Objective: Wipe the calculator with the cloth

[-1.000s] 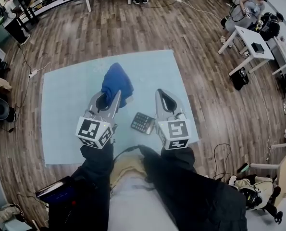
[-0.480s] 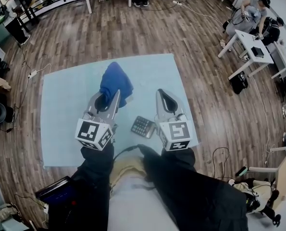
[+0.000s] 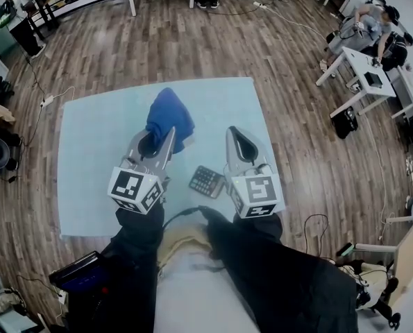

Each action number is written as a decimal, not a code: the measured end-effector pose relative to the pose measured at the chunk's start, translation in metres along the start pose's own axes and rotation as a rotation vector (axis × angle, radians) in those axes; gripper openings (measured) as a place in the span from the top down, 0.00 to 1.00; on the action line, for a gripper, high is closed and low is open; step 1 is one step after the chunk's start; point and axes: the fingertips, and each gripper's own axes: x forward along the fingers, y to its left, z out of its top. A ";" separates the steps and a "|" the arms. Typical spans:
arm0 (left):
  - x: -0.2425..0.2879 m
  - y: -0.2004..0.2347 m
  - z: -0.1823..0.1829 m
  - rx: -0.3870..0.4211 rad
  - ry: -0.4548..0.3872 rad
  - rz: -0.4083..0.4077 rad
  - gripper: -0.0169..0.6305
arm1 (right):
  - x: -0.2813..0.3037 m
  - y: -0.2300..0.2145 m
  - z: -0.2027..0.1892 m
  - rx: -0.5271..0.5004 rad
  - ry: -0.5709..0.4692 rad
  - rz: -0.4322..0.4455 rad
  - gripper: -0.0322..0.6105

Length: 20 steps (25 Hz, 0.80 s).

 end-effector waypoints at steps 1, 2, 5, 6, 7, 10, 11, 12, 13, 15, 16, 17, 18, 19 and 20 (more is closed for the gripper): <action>0.000 0.000 0.000 0.001 -0.002 -0.001 0.88 | 0.000 0.000 0.000 0.002 -0.002 0.000 0.95; 0.000 -0.001 0.000 0.002 -0.004 -0.002 0.88 | -0.001 0.000 -0.001 0.004 -0.004 -0.002 0.95; -0.001 -0.002 -0.002 0.005 -0.012 -0.009 0.88 | -0.004 -0.002 0.000 0.010 -0.014 -0.010 0.95; -0.001 -0.003 -0.002 0.006 -0.012 -0.012 0.88 | -0.004 -0.002 0.000 0.011 -0.017 -0.011 0.95; 0.000 -0.004 -0.002 0.006 -0.009 -0.014 0.88 | -0.005 -0.002 0.001 0.013 -0.019 -0.010 0.95; 0.000 -0.005 -0.003 0.004 -0.004 -0.018 0.88 | -0.005 -0.002 0.002 0.017 -0.020 -0.005 0.95; 0.001 -0.004 -0.004 0.004 -0.004 -0.018 0.88 | -0.005 -0.002 0.002 0.016 -0.020 -0.003 0.95; 0.001 -0.004 -0.004 0.003 -0.005 -0.017 0.88 | -0.004 -0.001 0.002 0.015 -0.020 -0.002 0.95; 0.001 -0.003 -0.004 0.003 -0.004 -0.016 0.88 | -0.003 -0.001 0.001 0.016 -0.021 -0.001 0.95; 0.000 -0.002 -0.005 0.003 -0.002 -0.015 0.88 | -0.003 -0.001 0.001 0.021 -0.021 -0.003 0.95; 0.000 -0.002 -0.006 0.002 0.000 -0.015 0.88 | -0.003 -0.001 0.000 0.023 -0.022 -0.005 0.95; -0.001 -0.001 -0.006 0.000 0.000 -0.014 0.88 | -0.003 -0.001 0.000 0.025 -0.023 -0.008 0.95; -0.001 -0.001 -0.007 -0.002 0.000 -0.013 0.88 | -0.003 -0.002 0.000 0.026 -0.023 -0.010 0.95; -0.002 0.000 -0.007 -0.003 0.000 -0.012 0.88 | -0.003 -0.002 0.000 0.027 -0.024 -0.011 0.95; -0.002 0.000 -0.007 -0.003 -0.001 -0.011 0.88 | -0.003 -0.002 0.000 0.027 -0.023 -0.010 0.95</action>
